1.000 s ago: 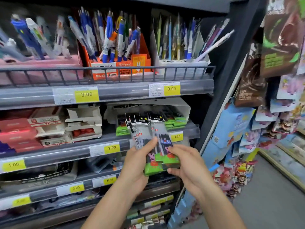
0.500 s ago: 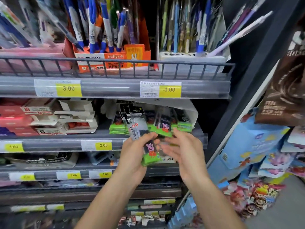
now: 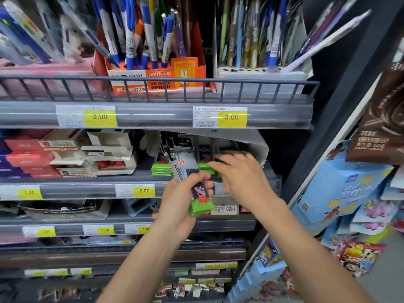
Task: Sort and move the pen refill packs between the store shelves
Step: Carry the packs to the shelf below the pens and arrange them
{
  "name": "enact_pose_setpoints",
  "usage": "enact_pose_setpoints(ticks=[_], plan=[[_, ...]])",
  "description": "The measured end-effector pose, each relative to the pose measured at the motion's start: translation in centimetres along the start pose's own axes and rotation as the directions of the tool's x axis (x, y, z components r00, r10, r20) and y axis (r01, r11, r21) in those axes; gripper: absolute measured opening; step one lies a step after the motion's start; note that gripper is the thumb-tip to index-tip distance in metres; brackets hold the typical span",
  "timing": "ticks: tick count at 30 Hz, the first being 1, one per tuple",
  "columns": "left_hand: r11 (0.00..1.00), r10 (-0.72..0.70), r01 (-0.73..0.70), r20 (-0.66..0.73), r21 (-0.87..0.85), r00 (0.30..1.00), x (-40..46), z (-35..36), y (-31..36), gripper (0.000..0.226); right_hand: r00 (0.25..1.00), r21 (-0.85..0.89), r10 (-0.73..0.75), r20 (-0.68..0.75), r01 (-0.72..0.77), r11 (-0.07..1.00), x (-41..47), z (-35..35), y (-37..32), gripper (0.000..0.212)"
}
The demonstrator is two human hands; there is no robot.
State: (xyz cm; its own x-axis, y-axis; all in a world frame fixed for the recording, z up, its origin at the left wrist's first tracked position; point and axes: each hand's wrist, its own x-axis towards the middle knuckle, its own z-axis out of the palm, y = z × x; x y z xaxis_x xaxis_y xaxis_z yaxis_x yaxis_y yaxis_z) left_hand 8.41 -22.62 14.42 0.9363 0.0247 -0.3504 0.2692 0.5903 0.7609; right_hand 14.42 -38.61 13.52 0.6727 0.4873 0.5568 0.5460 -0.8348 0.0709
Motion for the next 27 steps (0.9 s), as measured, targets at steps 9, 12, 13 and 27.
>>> enact_pose_setpoints(ticks=[9,12,13,27], plan=[[0.998,-0.065,0.066,0.041,-0.008,0.997,0.0,-0.7,1.1,0.042,0.995,-0.026,0.1,0.03,-0.099,0.995,-0.1,-0.1,0.0,0.022],[0.997,-0.067,0.068,0.037,-0.024,0.997,-0.1,-0.8,1.3,0.037,0.989,-0.024,0.139,0.044,-0.138,0.99,0.1,-0.1,-0.2,0.022],[0.997,-0.067,0.068,0.031,-0.026,0.997,-0.1,-0.8,1.4,0.032,0.989,-0.014,0.136,0.053,-0.136,0.991,0.1,0.1,-0.2,0.024],[0.994,-0.094,0.103,0.183,-0.042,0.979,-1.1,-2.2,2.0,0.038,0.744,0.852,0.619,0.252,-0.474,0.223,-4.4,-3.0,-8.6,0.019]])
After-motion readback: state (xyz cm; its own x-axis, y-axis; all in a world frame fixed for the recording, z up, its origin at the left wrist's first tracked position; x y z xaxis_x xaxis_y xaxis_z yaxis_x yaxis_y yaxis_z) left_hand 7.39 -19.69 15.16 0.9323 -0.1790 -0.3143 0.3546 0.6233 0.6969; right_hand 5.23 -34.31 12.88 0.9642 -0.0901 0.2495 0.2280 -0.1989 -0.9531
